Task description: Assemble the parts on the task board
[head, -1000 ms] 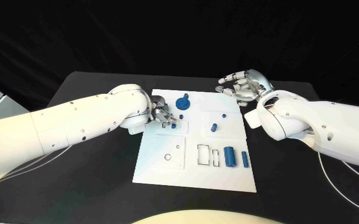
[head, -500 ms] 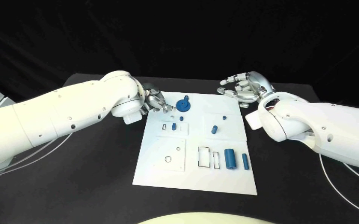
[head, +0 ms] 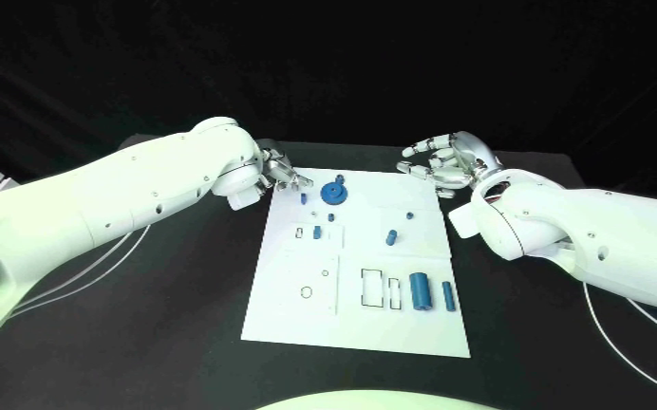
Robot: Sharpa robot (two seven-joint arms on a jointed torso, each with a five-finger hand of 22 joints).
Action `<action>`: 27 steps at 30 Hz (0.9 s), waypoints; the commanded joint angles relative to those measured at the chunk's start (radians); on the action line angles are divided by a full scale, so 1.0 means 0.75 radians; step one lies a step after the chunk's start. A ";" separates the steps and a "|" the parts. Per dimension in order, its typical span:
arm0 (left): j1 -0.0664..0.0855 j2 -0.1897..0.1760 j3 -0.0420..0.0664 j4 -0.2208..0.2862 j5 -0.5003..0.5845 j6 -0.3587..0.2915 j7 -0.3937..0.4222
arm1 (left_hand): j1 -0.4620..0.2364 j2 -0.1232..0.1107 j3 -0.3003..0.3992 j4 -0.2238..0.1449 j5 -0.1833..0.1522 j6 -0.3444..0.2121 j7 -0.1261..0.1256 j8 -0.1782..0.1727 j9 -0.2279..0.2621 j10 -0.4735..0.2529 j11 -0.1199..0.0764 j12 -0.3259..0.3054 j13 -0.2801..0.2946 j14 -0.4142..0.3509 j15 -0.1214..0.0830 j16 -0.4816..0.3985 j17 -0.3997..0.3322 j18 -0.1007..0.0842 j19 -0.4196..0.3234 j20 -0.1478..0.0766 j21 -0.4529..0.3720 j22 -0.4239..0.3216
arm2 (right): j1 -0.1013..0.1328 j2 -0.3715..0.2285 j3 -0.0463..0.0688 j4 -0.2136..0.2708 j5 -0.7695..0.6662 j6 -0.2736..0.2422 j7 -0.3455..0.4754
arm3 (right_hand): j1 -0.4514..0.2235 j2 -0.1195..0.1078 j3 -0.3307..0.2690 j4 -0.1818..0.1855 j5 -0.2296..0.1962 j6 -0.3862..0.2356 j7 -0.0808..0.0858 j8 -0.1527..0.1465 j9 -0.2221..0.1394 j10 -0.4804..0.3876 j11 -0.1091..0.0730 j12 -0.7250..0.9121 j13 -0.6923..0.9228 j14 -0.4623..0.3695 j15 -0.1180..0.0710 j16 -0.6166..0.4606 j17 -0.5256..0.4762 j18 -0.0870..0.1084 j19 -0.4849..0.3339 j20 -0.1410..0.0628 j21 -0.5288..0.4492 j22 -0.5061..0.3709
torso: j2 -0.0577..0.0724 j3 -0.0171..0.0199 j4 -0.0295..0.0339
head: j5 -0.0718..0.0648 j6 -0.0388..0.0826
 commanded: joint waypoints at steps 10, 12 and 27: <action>0.002 0.070 -0.012 -0.133 -0.053 0.093 0.032 | 0.012 -0.009 -0.014 0.005 0.000 -0.004 0.007 -0.012 -0.010 -0.014 0.000 -0.008 -0.007 0.068 0.012 -0.003 0.157 0.027 -0.008 0.002 -0.009 -0.003 | -0.001 0.004 0.000 0.004 -0.007 0.014 0.008 | -0.015 0.003 -0.008 0.003 -0.008 -0.012 -0.001 0.005 0.001 -0.007 0.004 -0.006 0.145 0.102 -0.005 -0.008 0.199 0.018 0.000 -0.004 -0.005 0.001 | 0.012 -0.0010 -0.0026 | 0.000 0.001; 0.002 0.075 -0.013 -0.142 -0.056 0.101 0.032 | 0.012 -0.009 -0.015 0.005 -0.001 -0.004 0.007 -0.012 -0.011 -0.013 0.000 -0.007 -0.006 0.068 0.012 -0.003 0.157 0.027 -0.009 0.002 -0.009 -0.004 | -0.001 0.005 0.000 0.004 -0.007 0.015 0.008 | -0.015 0.003 -0.008 0.003 -0.008 -0.012 -0.001 0.005 0.001 -0.007 0.004 -0.006 0.145 0.102 -0.005 -0.008 0.199 0.018 0.000 -0.004 -0.005 0.001 | 0.010 -0.0013 -0.0030 | 0.001 -0.001; 0.001 0.107 -0.027 -0.175 -0.047 0.152 0.035 | 0.004 -0.007 -0.035 0.006 -0.030 0.013 0.005 -0.014 -0.028 -0.006 0.000 0.006 0.005 0.073 0.013 0.005 0.169 0.025 -0.002 0.006 -0.006 0.006 | -0.001 0.009 0.000 0.002 -0.008 0.015 0.008 | -0.015 0.003 -0.008 0.003 -0.008 -0.012 -0.001 0.005 0.001 -0.007 0.004 -0.006 0.145 0.102 -0.005 -0.008 0.199 0.018 0.000 -0.004 -0.005 0.001 | 0.007 -0.0019 -0.0024 | -0.001 -0.007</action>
